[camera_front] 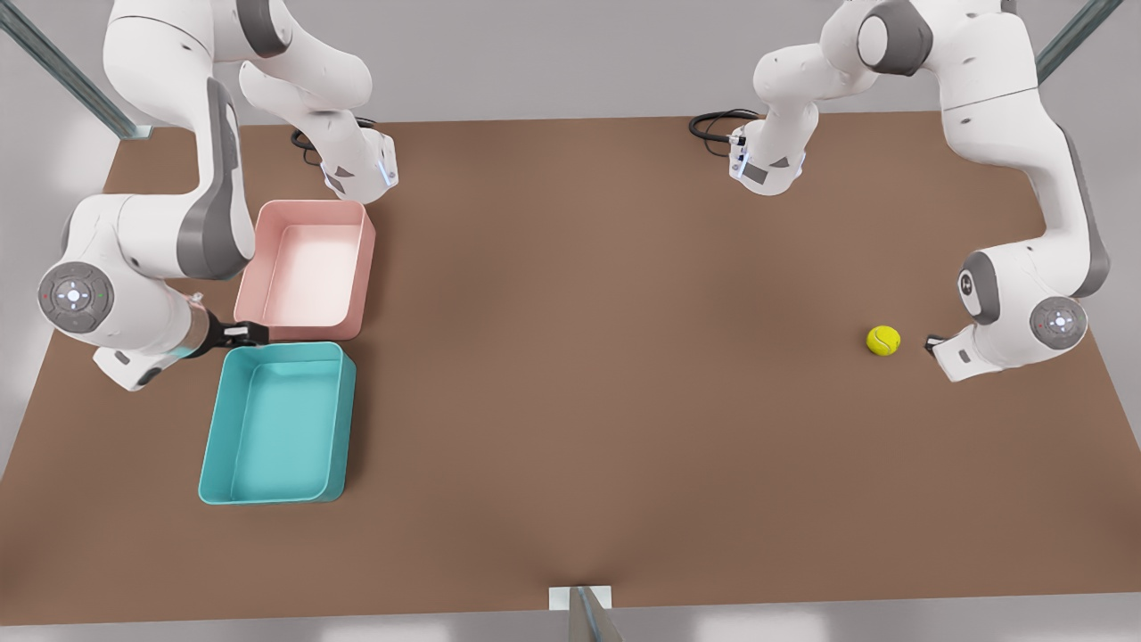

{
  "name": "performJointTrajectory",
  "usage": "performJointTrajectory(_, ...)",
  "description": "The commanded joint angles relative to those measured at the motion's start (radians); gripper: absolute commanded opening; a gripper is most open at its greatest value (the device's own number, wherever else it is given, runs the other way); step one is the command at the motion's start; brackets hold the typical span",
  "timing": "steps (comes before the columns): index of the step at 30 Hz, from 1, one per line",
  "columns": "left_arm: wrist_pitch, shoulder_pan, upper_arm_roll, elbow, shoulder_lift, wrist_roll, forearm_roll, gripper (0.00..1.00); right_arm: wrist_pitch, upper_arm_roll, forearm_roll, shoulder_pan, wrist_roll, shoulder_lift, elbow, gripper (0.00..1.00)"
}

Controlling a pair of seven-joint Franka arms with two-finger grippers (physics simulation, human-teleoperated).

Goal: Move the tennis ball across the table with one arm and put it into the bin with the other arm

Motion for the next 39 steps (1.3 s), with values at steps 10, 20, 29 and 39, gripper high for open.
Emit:
performJointTrajectory(10,0.363,0.257,-0.201,-0.176,0.067,1.652,0.249,0.21,0.029,0.000,-0.001,-0.007,0.001,0.019,-0.004,1.00)
performJointTrajectory(20,0.359,0.266,-0.173,-0.259,0.082,1.202,0.257,0.21,0.031,0.000,0.001,-0.007,-0.047,0.010,-0.001,1.00)
performJointTrajectory(29,0.402,0.307,-0.135,-0.360,0.054,1.193,0.285,0.21,0.034,0.000,0.002,-0.016,-0.087,0.019,-0.001,1.00)
performJointTrajectory(39,0.494,0.293,-0.117,-0.415,0.031,1.110,0.334,0.21,0.037,-0.002,0.019,-0.025,-0.124,0.015,0.003,1.00)
